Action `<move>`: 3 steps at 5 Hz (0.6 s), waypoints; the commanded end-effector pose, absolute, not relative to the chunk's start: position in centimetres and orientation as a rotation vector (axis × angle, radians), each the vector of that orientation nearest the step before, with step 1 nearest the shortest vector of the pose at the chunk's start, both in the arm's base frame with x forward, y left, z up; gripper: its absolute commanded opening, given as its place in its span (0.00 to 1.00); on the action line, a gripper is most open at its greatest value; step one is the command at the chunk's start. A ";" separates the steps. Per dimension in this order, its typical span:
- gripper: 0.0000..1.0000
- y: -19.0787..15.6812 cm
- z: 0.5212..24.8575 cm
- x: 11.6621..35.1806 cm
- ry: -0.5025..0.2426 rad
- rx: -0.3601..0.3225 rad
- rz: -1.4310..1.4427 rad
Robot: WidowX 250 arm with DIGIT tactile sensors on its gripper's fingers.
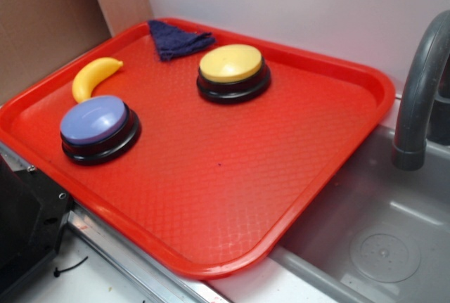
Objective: Push the purple button.
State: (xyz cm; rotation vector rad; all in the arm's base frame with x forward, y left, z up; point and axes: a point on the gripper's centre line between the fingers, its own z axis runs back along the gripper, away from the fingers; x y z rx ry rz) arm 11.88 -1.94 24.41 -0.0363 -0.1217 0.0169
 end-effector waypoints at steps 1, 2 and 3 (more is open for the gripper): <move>1.00 -1.9 24.4 11.9 -0.122 -0.036 0.017; 1.00 2.6 19.4 15.4 -0.093 -0.026 0.116; 1.00 2.7 14.8 17.7 -0.085 -0.047 0.049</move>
